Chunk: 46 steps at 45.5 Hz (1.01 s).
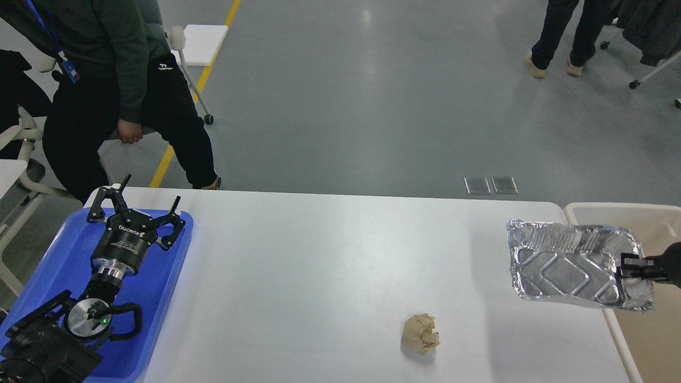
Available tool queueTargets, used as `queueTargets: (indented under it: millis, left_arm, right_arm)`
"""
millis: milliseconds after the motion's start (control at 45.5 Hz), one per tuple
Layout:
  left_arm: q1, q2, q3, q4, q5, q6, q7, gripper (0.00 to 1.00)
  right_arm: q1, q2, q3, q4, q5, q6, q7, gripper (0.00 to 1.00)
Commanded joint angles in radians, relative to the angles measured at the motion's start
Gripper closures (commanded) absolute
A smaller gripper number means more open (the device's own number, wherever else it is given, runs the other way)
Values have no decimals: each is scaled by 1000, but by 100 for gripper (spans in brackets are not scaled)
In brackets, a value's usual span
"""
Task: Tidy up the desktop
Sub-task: 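Carry the foil container up and over toward the beige bin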
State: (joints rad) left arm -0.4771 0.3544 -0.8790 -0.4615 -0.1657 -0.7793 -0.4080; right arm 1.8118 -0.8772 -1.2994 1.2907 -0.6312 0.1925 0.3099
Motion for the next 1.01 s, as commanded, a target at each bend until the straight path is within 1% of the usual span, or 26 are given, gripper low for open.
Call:
queueTargets:
  millis: [0, 132, 242, 351, 505, 615, 703, 988]
  left_arm:
    - [0, 0, 0, 0, 0, 0, 0, 1]
    - [0, 0, 0, 0, 0, 0, 0, 1]
    - [0, 0, 0, 0, 0, 0, 0, 1]
    - [0, 0, 0, 0, 0, 0, 0, 1]
    - [0, 0, 0, 0, 0, 0, 0, 1]
    - [0, 0, 0, 0, 0, 0, 0, 1]
    - [0, 0, 0, 0, 0, 0, 0, 1]
    - [0, 0, 0, 0, 0, 0, 0, 1]
  right_arm:
    - [357, -5, -130, 173, -1, 140, 0, 100]
    - [513, 1, -143, 222, -1, 251, 0, 100]
    - [609, 3, -144, 223, -1, 346, -2, 100]
    - [672, 32, -166, 223, -1, 403, -2, 100]
    - [751, 106, -238, 226, 13, 426, 0, 100]
    - [770, 136, -247, 226, 67, 461, 0, 100]
    - [778, 161, -244, 228, 97, 470, 2, 100]
    - [773, 165, -216, 239, 102, 469, 0, 100]
